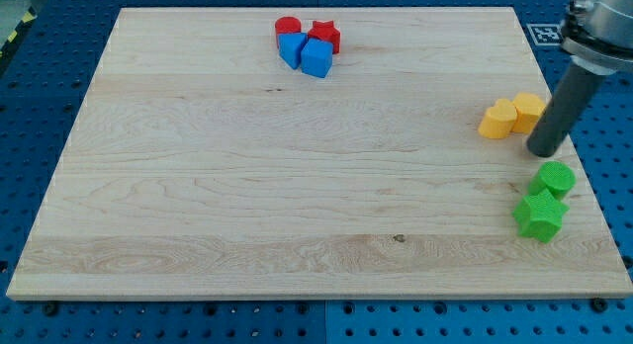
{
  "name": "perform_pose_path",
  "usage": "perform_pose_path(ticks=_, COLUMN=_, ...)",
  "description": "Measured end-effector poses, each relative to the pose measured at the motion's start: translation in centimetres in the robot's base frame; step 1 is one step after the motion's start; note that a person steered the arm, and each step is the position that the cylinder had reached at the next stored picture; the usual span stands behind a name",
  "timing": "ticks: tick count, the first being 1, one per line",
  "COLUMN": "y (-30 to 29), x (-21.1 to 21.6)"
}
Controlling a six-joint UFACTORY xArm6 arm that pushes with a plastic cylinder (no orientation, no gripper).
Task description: Push the green blocks downwards
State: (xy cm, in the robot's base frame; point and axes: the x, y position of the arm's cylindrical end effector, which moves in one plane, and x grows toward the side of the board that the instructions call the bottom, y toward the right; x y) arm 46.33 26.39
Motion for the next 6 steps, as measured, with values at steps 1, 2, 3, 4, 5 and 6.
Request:
perform_pose_path(ticks=1, y=-0.1, x=1.1)
perform_pose_path(ticks=2, y=-0.9, x=3.3)
perform_pose_path(ticks=3, y=-0.9, x=4.8)
perform_pose_path(ticks=4, y=-0.9, x=4.3)
perform_pose_path(ticks=5, y=-0.1, x=0.4)
perform_pose_path(ticks=6, y=3.2, x=-3.4)
